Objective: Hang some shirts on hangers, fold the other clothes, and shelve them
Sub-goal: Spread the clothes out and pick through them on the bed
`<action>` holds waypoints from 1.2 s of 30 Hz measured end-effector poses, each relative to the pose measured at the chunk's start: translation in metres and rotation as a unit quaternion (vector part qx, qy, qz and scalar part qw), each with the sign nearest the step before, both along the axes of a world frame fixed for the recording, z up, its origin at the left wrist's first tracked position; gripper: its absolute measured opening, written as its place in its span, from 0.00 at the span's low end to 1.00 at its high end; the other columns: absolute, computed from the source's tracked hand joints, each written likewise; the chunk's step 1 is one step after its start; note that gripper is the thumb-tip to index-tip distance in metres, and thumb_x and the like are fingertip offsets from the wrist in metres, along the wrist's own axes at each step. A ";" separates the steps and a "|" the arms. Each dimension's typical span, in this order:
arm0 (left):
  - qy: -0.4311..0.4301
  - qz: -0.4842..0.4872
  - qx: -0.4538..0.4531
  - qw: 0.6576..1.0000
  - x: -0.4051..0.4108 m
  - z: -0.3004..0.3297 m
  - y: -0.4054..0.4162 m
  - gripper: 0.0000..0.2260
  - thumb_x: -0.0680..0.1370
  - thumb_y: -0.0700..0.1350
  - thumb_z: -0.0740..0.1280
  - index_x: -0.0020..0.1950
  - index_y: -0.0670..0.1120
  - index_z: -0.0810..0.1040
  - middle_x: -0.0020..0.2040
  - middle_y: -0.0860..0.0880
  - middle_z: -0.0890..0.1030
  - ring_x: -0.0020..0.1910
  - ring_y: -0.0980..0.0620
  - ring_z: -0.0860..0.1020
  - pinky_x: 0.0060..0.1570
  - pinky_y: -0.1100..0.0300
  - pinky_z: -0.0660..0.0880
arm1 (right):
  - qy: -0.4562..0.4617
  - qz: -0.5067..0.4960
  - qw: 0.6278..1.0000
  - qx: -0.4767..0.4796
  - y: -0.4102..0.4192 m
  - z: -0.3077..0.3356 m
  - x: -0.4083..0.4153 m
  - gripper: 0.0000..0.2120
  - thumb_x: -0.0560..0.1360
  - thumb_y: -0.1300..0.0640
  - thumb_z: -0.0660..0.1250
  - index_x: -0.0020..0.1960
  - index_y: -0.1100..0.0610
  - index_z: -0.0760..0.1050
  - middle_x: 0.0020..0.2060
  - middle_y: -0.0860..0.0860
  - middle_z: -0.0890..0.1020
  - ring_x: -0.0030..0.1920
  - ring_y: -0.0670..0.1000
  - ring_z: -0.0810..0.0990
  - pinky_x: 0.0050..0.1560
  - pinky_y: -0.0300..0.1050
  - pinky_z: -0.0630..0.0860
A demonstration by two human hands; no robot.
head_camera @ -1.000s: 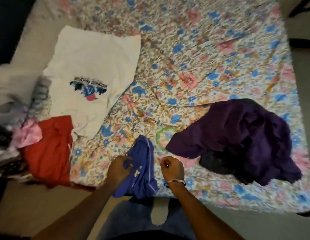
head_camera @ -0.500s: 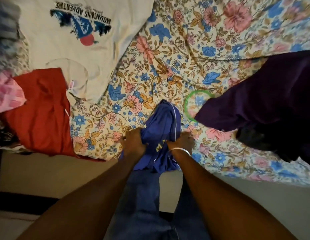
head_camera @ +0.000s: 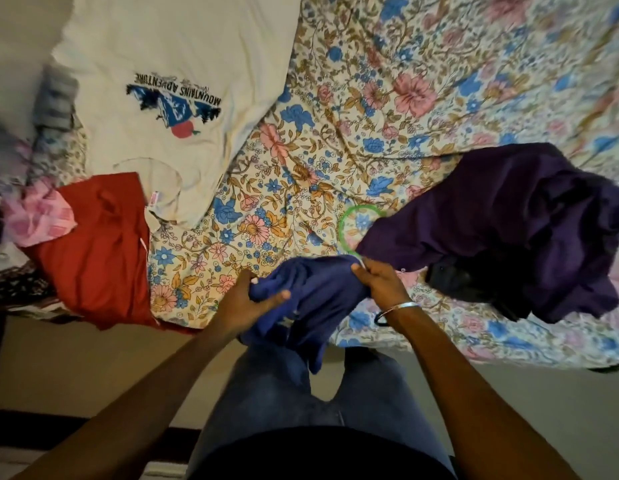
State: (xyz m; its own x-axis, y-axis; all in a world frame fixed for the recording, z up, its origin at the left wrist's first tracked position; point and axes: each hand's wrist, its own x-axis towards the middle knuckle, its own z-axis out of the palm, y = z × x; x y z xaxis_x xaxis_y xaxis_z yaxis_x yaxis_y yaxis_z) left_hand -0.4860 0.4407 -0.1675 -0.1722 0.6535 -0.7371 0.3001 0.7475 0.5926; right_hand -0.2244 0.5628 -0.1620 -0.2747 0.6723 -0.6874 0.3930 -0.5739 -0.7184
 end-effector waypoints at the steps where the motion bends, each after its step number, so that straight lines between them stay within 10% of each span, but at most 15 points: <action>1: 0.036 -0.040 0.015 0.998 -0.005 0.016 0.004 0.28 0.72 0.63 0.75 0.60 0.48 0.70 0.46 0.52 0.75 0.42 0.50 0.75 0.43 0.56 0.72 | 0.018 0.000 1.000 0.020 0.013 0.016 0.007 0.21 0.77 0.46 0.70 0.43 0.66 0.78 0.40 0.60 0.80 0.43 0.53 0.76 0.46 0.53 0.72; 4: 0.176 -0.146 0.153 0.961 -0.010 0.067 0.031 0.24 0.74 0.59 0.68 0.65 0.47 0.74 0.49 0.44 0.82 0.44 0.42 0.81 0.42 0.54 0.76 | 0.028 0.032 0.992 0.117 0.056 0.081 0.032 0.34 0.72 0.36 0.71 0.40 0.70 0.73 0.36 0.54 0.75 0.39 0.50 0.72 0.39 0.47 0.68; 7: 0.341 -0.219 0.261 0.876 -0.009 0.111 0.077 0.15 0.80 0.42 0.66 0.67 0.42 0.75 0.55 0.37 0.80 0.46 0.34 0.80 0.42 0.44 0.78 | 0.007 0.100 0.976 0.194 0.093 0.123 0.059 0.19 0.74 0.44 0.73 0.42 0.62 0.77 0.36 0.49 0.80 0.39 0.48 0.77 0.40 0.44 0.72; 10: 0.425 -0.306 0.256 0.813 0.010 0.155 0.120 0.06 0.75 0.33 0.69 0.51 0.40 0.78 0.45 0.36 0.78 0.42 0.33 0.79 0.36 0.44 0.76 | -0.059 0.217 0.937 0.267 0.115 0.152 0.097 0.31 0.66 0.35 0.76 0.59 0.56 0.80 0.50 0.54 0.84 0.51 0.54 0.82 0.50 0.51 0.78; 12: 0.447 -0.347 0.268 0.780 0.022 0.177 0.149 0.05 0.71 0.33 0.70 0.41 0.42 0.78 0.40 0.39 0.78 0.40 0.36 0.78 0.35 0.47 0.76 | -0.109 0.308 0.901 0.286 0.120 0.160 0.127 0.29 0.64 0.28 0.74 0.51 0.50 0.82 0.38 0.57 0.82 0.40 0.50 0.80 0.41 0.50 0.76; 16: 0.218 -0.372 0.301 0.851 0.095 0.186 0.189 0.10 0.78 0.41 0.68 0.58 0.43 0.80 0.58 0.45 0.80 0.60 0.42 0.78 0.52 0.56 0.72 | -0.078 0.266 0.910 0.308 0.108 0.193 0.176 0.28 0.71 0.40 0.72 0.28 0.54 0.60 0.23 0.49 0.58 0.24 0.45 0.61 0.31 0.42 0.57; 20: 0.061 -0.500 0.229 0.833 0.219 0.151 0.188 0.45 0.70 0.67 0.73 0.80 0.48 0.63 0.76 0.50 0.68 0.72 0.53 0.67 0.66 0.62 0.64 | -0.049 0.202 0.920 0.333 0.108 0.253 0.219 0.29 0.71 0.43 0.73 0.28 0.58 0.59 0.24 0.55 0.58 0.26 0.53 0.63 0.32 0.50 0.69; 24: 0.062 -0.447 0.287 0.845 0.291 0.141 0.204 0.21 0.75 0.60 0.63 0.54 0.46 0.84 0.47 0.48 0.84 0.47 0.46 0.82 0.46 0.56 0.74 | -0.098 0.126 0.908 0.388 0.124 0.318 0.298 0.28 0.71 0.44 0.74 0.27 0.62 0.66 0.24 0.55 0.62 0.25 0.49 0.63 0.28 0.36 0.62; 29: 0.158 -0.251 0.422 0.857 0.318 0.179 0.252 0.10 0.78 0.53 0.65 0.43 0.48 0.78 0.40 0.49 0.79 0.39 0.49 0.78 0.41 0.51 0.75 | -0.212 -0.017 0.856 0.471 0.165 0.329 0.365 0.29 0.74 0.41 0.72 0.35 0.68 0.74 0.27 0.55 0.70 0.28 0.44 0.67 0.29 0.39 0.61; 32: 0.200 -0.179 0.397 0.878 0.317 0.189 0.259 0.05 0.80 0.50 0.67 0.50 0.50 0.78 0.50 0.50 0.79 0.46 0.49 0.79 0.44 0.53 0.75 | -0.301 -0.064 0.852 0.424 0.198 0.284 0.367 0.17 0.76 0.55 0.74 0.55 0.68 0.77 0.45 0.65 0.80 0.46 0.63 0.79 0.46 0.48 0.71; 36: 0.238 -0.121 0.391 0.881 0.284 0.170 0.226 0.25 0.79 0.55 0.69 0.75 0.52 0.69 0.72 0.50 0.73 0.63 0.47 0.78 0.56 0.50 0.78 | -0.277 -0.076 0.873 0.393 0.185 0.211 0.308 0.27 0.76 0.53 0.74 0.71 0.60 0.71 0.66 0.61 0.75 0.62 0.64 0.76 0.59 0.58 0.75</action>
State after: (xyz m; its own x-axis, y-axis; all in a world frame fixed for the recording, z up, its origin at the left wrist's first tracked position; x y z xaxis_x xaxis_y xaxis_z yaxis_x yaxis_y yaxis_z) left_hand -0.2017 0.6663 0.0029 -0.1266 0.9893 0.0731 0.7483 0.0469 0.6617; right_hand 0.0832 0.7481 0.0485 0.0880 0.9961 0.0036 0.7679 -0.0655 -0.6373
